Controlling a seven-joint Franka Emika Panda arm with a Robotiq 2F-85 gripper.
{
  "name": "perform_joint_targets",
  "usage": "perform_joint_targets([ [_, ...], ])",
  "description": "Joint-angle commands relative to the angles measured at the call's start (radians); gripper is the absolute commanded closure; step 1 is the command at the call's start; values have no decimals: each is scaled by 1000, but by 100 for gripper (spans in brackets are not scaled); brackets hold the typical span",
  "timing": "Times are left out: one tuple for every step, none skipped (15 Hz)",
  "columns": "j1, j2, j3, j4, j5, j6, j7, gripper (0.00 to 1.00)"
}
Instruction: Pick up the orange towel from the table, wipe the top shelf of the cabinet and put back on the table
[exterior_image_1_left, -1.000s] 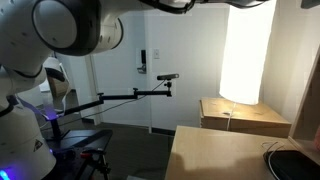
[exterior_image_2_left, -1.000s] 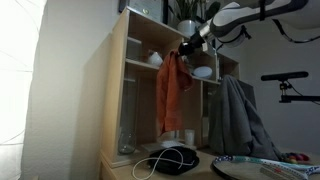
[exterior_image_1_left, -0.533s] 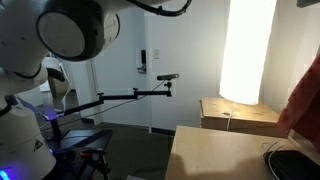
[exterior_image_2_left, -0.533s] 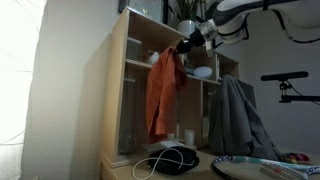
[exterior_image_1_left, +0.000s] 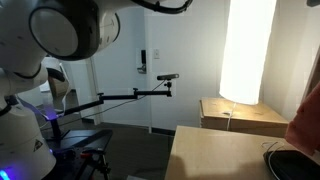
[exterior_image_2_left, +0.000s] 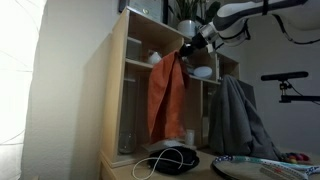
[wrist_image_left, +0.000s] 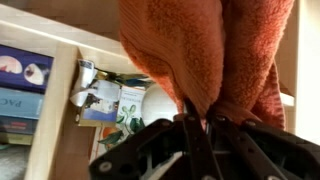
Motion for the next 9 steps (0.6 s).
perform_joint_targets([
  [28, -1, -112, 14, -69, 32, 136, 98],
  [37, 2, -150, 18, -94, 40, 184, 98],
  [44, 4, -185, 23, -113, 45, 233, 98],
  [53, 4, -226, 26, -136, 48, 287, 98],
  [60, 7, -261, 30, -154, 50, 335, 98],
  [74, 9, -320, 37, -185, 50, 418, 98],
  [78, 9, -348, 40, -196, 37, 458, 98],
  [88, 12, -391, 46, -217, 35, 515, 98],
  [100, 15, -443, 53, -243, 29, 583, 98],
])
